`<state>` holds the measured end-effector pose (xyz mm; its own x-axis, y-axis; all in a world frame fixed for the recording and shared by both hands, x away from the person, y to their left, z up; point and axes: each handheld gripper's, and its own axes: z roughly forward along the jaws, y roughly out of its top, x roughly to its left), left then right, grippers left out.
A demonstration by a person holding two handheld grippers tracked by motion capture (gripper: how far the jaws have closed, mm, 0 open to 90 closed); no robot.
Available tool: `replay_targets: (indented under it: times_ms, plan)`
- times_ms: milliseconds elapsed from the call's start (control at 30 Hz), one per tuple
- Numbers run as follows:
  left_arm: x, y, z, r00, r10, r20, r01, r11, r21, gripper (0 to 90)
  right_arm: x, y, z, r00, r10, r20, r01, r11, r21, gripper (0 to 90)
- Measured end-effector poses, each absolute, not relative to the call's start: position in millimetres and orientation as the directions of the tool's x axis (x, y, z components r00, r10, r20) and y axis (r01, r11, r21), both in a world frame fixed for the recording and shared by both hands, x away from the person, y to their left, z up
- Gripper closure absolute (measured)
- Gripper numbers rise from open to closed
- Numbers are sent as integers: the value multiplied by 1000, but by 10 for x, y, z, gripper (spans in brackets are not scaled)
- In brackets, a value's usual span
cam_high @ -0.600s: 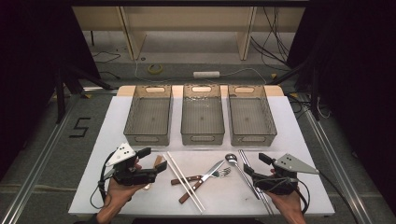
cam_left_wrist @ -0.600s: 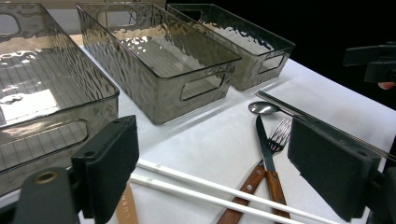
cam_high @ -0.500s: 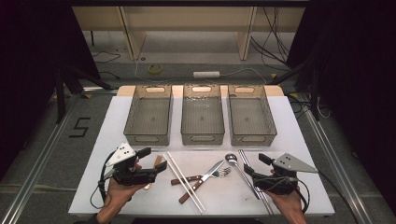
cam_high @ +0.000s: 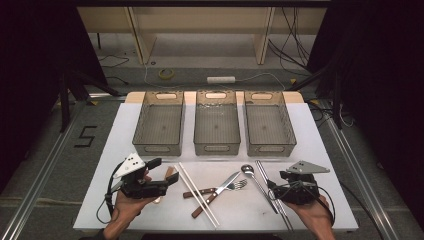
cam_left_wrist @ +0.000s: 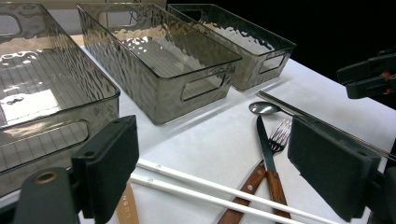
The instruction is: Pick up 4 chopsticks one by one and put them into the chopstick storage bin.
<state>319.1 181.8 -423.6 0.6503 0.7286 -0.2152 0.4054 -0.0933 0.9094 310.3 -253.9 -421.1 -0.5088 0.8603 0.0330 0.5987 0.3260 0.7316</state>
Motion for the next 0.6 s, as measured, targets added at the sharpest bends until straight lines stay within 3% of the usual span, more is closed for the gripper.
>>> replay_targets:
  times_ms: [600]
  plan:
    - [3190,1823,-4234,651,728,-217,407,-93,909,159,3155,-2614,-4503,-472,881,30,748,383,542,639]
